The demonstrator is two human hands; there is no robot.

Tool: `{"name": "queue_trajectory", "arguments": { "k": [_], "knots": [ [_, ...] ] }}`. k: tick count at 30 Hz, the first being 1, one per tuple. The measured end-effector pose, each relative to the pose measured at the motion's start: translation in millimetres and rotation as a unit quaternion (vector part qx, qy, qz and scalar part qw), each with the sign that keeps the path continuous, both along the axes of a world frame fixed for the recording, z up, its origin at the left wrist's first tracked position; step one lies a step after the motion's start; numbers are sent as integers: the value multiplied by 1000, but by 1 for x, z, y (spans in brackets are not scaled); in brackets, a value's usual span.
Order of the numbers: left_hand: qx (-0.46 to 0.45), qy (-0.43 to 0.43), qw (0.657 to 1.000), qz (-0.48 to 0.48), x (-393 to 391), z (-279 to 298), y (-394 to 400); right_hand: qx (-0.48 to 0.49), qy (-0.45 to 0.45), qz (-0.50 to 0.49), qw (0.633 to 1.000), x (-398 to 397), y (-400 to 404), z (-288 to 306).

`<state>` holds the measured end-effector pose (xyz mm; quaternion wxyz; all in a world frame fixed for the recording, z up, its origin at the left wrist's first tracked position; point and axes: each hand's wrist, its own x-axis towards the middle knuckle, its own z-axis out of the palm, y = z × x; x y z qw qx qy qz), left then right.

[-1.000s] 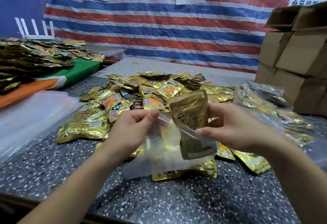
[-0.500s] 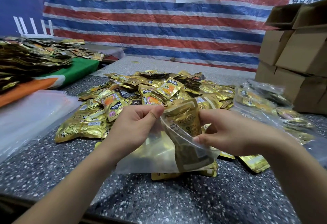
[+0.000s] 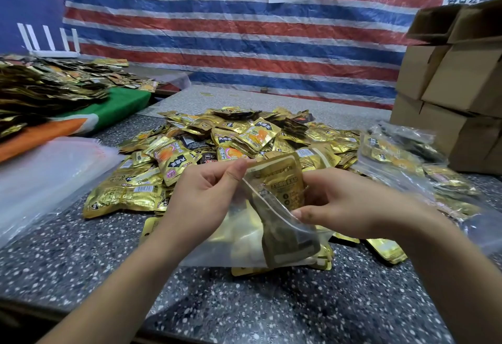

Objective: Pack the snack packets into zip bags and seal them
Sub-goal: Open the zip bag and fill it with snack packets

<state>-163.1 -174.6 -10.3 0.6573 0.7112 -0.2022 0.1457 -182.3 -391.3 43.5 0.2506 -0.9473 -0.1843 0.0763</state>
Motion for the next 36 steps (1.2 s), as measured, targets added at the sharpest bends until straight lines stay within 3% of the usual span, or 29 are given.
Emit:
{"name": "queue_trajectory", "arguments": {
  "k": [10,12,16,18,20,22,25,27,29,33,36],
  "knots": [
    [30,-40,999,-12,2,3,-6,-97,-52,-1,994,-4,3,2],
    [-2,-34,999,-4,0,7,-7,-51,-41,17,998,-3,3,-1],
    [-45,12,999,7,3,10,-6,165,29,44,985,-7,8,-17],
    [-44,19,999,13,4,11,-4,199,11,43,979,-9,13,-25],
    [-9,8,1000,16,4,10,-2,157,-21,43,986,-9,13,-27],
    [48,-8,999,9,2,10,-1,48,-47,58,996,-9,11,-19],
    [113,-45,992,-11,-1,8,-6,-102,-55,79,990,-10,18,-4],
    [129,-63,990,0,-3,10,-13,-149,-59,81,984,-10,28,3],
    [122,-71,990,12,-4,15,-17,-146,-64,69,985,-8,34,8],
    [15,-43,999,5,-3,30,-13,-73,-85,39,993,-5,21,21],
    [-34,-23,999,-5,-3,39,-15,29,-96,9,995,-11,9,32]
  ]
}}
